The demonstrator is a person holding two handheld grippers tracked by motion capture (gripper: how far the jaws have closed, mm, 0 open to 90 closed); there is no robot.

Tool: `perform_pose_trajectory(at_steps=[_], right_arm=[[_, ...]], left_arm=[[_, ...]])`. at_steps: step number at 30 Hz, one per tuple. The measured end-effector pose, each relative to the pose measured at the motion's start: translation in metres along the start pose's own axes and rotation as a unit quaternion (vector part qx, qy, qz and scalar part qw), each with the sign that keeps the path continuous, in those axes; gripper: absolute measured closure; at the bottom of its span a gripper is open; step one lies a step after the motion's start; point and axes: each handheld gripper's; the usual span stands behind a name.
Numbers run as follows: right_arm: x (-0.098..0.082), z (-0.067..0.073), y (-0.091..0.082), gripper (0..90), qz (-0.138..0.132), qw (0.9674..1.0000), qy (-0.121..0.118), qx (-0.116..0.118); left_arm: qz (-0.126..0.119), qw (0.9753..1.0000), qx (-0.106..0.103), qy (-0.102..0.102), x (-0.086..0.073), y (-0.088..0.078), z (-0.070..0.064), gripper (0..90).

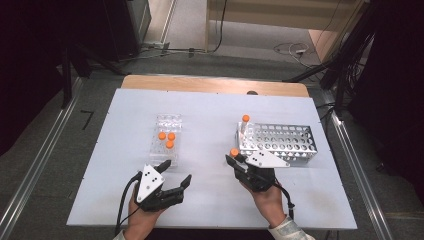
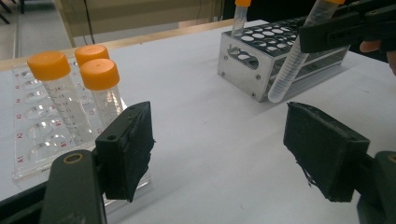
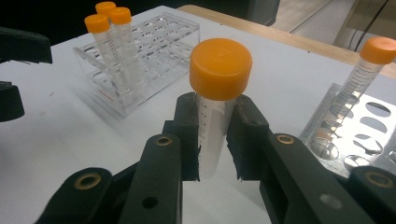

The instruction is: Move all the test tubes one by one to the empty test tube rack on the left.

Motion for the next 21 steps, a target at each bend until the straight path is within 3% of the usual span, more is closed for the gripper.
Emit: perform_pose_trajectory(at_steps=[21], right_arm=[[-0.003, 0.019, 0.011, 72.3, 0.013, 0.9994, -0.018, 0.026]], left_arm=[[-0.009, 0.9999, -0.004, 0.000, 0.002, -0.003, -0.002, 24.1]])
Point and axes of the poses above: each handheld gripper's, and its own axes: y roughly forward along the jaws, x roughly out of its top, z roughly to its left, and after that the axes turned 4 degrees about -y, right-handed
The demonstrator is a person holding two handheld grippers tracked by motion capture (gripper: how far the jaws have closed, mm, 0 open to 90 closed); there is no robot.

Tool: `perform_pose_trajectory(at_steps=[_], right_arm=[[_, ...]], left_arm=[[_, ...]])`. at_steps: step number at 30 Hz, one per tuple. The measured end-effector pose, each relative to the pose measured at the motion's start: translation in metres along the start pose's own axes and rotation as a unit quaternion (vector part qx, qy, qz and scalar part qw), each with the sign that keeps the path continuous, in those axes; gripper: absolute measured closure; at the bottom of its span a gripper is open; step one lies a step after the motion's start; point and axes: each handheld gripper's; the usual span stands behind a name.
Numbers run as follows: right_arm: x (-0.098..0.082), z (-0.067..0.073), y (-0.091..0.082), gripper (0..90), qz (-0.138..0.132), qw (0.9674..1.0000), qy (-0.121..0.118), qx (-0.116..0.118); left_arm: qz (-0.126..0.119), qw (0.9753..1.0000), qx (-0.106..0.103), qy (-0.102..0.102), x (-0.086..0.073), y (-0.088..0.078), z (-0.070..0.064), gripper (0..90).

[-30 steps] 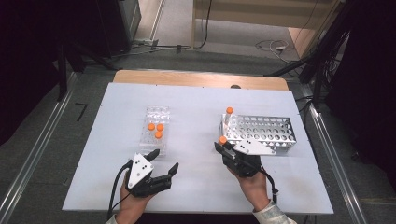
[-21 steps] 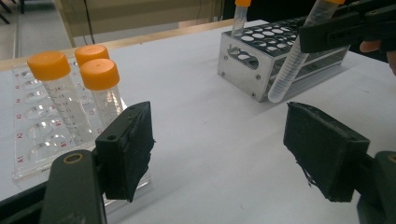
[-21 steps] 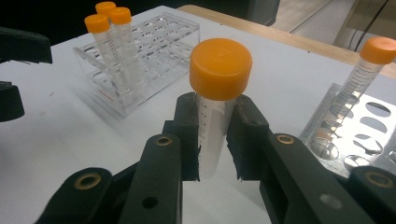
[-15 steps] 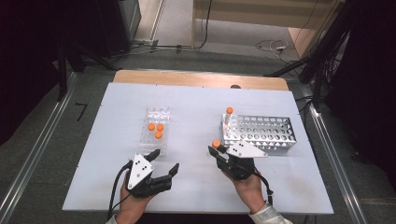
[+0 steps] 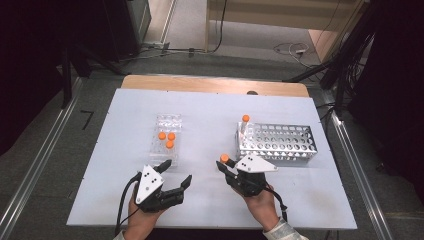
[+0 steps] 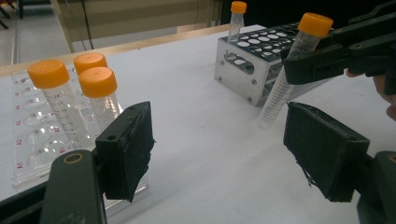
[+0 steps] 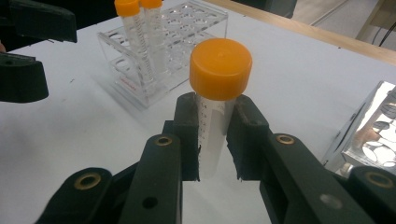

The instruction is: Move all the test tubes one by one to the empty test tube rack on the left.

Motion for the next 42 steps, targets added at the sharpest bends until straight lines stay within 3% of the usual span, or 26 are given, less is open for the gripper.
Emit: perform_pose_trajectory(at_steps=[26, 42], right_arm=[[0.003, 0.025, 0.013, 72.3, 0.008, 0.9992, -0.022, 0.034], [0.003, 0.039, 0.022, 72.3, 0.015, 0.9978, -0.039, 0.051]], left_arm=[[-0.012, 0.9999, -0.011, 0.002, 0.007, 0.000, -0.006, 24.1], [-0.016, 0.9994, -0.029, 0.011, 0.011, 0.005, -0.015, 24.6]])
Point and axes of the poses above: each handheld gripper's, and its own axes: y roughly forward along the jaws, x roughly out of its top, z roughly to its left, and after that the axes turned 4 degrees about -y, right-handed
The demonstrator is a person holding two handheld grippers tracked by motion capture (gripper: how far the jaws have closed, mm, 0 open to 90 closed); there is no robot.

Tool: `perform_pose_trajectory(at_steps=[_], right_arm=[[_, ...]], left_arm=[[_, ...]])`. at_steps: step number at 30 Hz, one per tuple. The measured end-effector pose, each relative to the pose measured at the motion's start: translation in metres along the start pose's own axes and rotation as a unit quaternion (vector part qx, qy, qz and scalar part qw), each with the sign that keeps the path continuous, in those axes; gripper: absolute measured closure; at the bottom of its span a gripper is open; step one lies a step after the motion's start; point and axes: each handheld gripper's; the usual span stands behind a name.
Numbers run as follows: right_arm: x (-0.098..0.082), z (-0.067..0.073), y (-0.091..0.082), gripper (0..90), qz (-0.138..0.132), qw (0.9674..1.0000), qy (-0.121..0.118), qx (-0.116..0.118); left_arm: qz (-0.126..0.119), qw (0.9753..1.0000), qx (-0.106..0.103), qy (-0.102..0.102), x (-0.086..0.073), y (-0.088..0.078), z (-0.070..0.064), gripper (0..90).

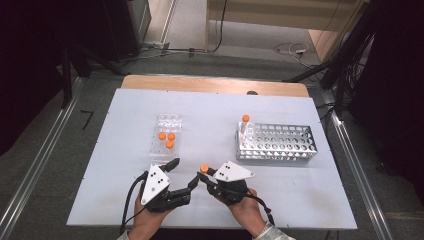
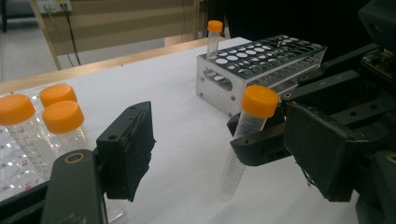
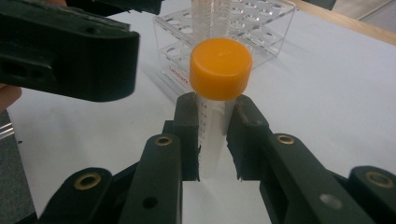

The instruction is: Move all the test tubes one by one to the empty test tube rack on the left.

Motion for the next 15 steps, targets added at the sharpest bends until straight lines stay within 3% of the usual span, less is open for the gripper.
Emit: perform_pose_trajectory(at_steps=[15], right_arm=[[0.0047, 0.0098, 0.0057, 72.3, -0.001, 0.9998, -0.007, 0.016]], left_arm=[[0.004, 0.9996, -0.028, 0.004, 0.0011, 0.0068, -0.0037, 43.4]])
Point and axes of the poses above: each handheld gripper's, and its own axes: y roughly forward along the jaws, x roughly out of its top, z roughly to its left, and after that the axes turned 4 degrees about -y, right-handed
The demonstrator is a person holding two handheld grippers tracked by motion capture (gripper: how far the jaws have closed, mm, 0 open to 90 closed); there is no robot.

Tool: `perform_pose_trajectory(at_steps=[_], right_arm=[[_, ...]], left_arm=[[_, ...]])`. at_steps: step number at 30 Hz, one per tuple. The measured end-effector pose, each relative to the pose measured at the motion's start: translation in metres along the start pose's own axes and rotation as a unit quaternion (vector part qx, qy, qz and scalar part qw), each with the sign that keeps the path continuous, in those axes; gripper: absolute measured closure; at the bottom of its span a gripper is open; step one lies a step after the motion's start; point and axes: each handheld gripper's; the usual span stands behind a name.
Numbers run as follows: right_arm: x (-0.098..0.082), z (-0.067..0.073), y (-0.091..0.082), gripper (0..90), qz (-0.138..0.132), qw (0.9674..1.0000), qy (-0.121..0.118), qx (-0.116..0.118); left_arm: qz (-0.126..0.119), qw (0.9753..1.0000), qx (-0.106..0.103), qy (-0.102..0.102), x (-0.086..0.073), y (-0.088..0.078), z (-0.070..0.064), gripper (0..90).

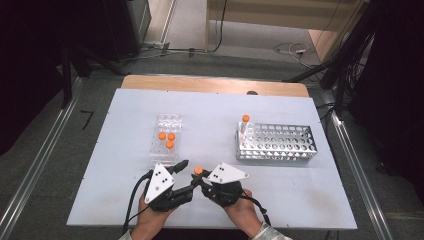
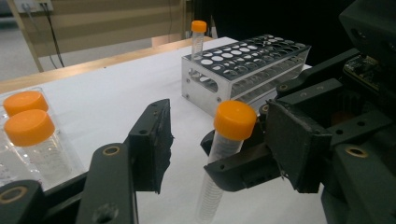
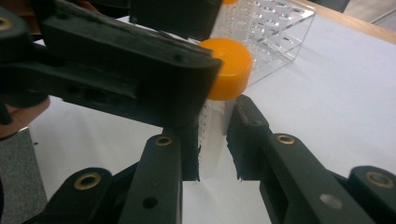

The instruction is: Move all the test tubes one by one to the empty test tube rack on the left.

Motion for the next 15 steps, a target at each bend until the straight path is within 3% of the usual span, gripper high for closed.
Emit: perform_pose_trajectory(at_steps=[7, 15], right_arm=[[0.0019, 0.0052, 0.0016, 72.3, -0.003, 1.0000, -0.005, 0.007], [0.0022, 0.0059, 0.0017, 72.3, -0.002, 1.0000, -0.004, 0.007]], left_arm=[[0.001, 0.9999, -0.002, 0.013, -0.0011, 0.0019, -0.0025, 58.9], [0.001, 0.9998, -0.002, 0.021, -0.0017, 0.0021, -0.0041, 67.7]])
Point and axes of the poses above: each handheld gripper's, and its own axes: y roughly forward along the jaws, x roughly out of its top, z roughly to its left, and after that the axes turned 4 degrees about -y, right-handed
